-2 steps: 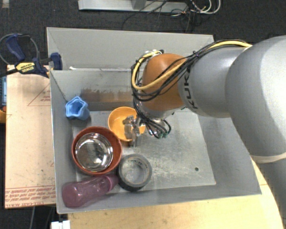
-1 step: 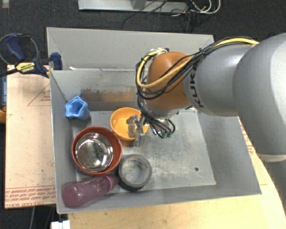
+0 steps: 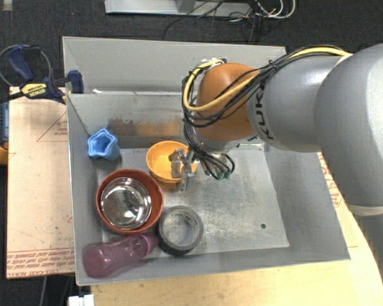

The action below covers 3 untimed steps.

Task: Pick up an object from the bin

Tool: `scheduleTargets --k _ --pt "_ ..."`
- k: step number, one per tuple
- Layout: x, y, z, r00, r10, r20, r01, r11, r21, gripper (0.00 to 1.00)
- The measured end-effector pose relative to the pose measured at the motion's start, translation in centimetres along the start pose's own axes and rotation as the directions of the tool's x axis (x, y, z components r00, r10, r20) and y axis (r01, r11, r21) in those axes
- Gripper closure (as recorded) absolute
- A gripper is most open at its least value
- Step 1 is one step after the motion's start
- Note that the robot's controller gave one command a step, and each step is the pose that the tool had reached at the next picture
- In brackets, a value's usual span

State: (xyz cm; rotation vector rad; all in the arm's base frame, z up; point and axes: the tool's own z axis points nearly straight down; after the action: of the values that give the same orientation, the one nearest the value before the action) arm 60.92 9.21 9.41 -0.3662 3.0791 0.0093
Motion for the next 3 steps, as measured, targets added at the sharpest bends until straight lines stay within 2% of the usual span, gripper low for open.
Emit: scheduleTargets --k 1,2,3 --pt "-0.5 0.1 -0.9 1.0 0.009 0.0 -0.009 1.0 0.0 0.0" --pt "-0.5 0.1 -0.9 1.0 0.009 0.0 -0.009 1.0 0.0 0.0" --pt "-4.2 0.2 0.4 0.999 0.049 0.003 -0.049 0.999 -0.002 0.0"
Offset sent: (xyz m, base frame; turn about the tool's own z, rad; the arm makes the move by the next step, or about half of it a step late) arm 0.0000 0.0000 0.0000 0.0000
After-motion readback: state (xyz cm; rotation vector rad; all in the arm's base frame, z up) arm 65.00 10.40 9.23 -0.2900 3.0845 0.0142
